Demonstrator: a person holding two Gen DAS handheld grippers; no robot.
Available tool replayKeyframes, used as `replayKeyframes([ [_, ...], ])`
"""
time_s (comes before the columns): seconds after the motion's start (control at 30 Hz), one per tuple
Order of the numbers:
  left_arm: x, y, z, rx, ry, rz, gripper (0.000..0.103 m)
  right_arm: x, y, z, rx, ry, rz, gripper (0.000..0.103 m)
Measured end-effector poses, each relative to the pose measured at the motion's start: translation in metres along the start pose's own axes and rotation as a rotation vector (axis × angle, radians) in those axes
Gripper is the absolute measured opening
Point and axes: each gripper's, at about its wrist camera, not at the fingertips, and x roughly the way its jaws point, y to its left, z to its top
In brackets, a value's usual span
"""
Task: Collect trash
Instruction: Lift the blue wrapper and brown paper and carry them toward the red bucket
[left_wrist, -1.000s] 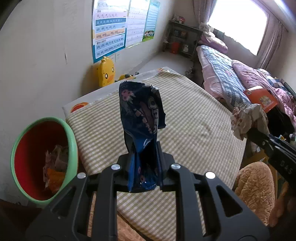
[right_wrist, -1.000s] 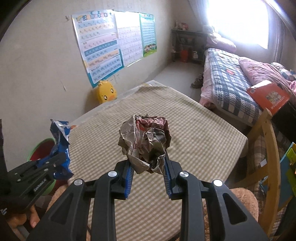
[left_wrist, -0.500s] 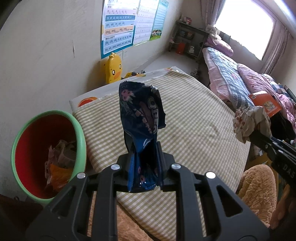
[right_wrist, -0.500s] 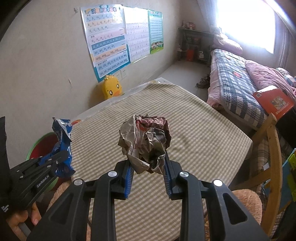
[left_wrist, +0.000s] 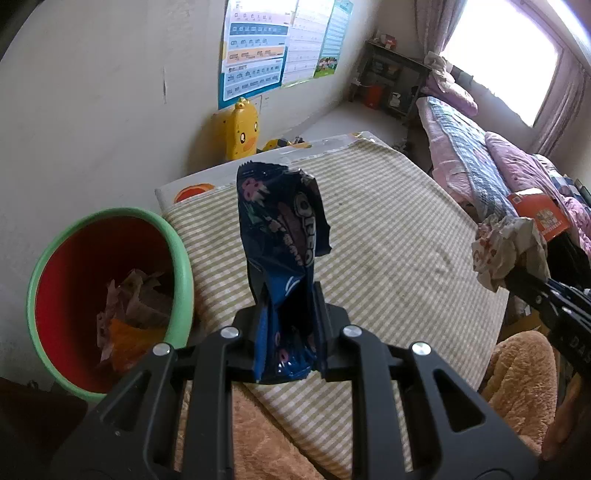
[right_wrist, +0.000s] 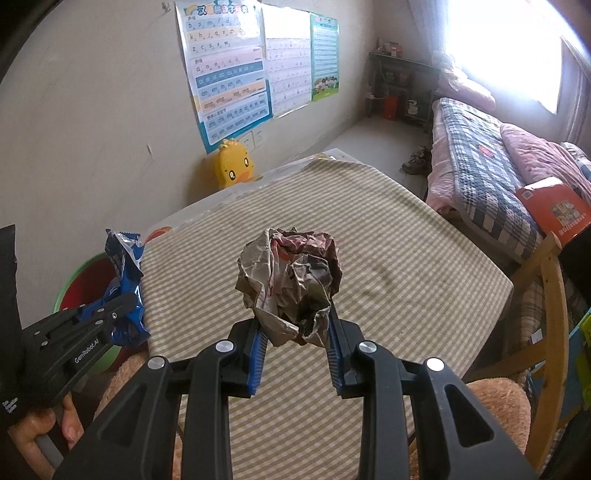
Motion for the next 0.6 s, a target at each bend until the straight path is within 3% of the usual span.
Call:
replayKeyframes([
  [0.6, -0.005, 0.033, -0.005, -0.060, -0.001, 0.027, 0.019, 0.005, 0.033, -0.001, -0.078, 0.016, 0.036, 0.026],
])
